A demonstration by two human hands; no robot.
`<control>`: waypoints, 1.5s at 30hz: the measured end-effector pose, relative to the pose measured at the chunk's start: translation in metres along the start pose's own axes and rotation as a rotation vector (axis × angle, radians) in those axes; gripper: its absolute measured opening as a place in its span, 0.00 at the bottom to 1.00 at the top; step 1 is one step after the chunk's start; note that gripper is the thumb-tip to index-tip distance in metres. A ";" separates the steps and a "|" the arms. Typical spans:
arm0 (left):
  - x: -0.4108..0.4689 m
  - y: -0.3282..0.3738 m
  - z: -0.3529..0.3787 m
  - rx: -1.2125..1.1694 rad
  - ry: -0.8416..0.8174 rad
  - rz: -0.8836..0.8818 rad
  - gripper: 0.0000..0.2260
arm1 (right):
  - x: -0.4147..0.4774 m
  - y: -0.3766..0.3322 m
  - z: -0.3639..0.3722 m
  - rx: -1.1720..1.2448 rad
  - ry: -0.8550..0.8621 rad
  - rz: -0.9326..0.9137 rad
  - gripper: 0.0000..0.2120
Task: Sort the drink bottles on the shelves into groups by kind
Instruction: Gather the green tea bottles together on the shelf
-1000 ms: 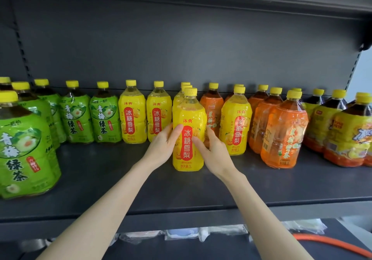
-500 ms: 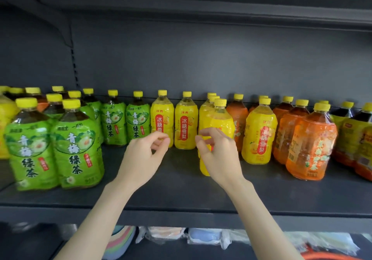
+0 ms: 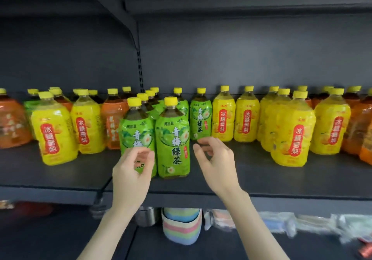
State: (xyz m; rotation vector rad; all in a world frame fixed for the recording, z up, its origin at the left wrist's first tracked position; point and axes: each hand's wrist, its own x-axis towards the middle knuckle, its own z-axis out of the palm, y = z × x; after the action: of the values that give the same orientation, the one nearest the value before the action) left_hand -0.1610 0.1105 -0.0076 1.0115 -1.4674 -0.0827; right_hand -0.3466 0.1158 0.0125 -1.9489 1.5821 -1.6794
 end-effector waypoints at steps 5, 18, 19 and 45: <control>0.021 -0.035 -0.010 0.021 0.087 -0.092 0.26 | 0.005 -0.017 0.034 -0.011 0.036 0.065 0.20; 0.052 -0.070 0.002 -0.257 -0.063 -0.447 0.38 | 0.037 0.004 0.084 0.417 -0.071 0.325 0.50; 0.054 -0.072 0.001 -0.259 -0.075 -0.456 0.38 | 0.038 0.005 0.088 0.425 -0.054 0.326 0.49; 0.066 -0.033 0.116 -0.436 -0.434 -0.339 0.36 | 0.034 0.064 0.002 0.296 0.368 0.278 0.30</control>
State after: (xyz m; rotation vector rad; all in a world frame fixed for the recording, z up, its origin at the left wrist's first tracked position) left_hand -0.2296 -0.0087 -0.0006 0.8998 -1.5530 -0.8755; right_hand -0.3895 0.0610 -0.0076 -1.2712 1.5121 -2.0863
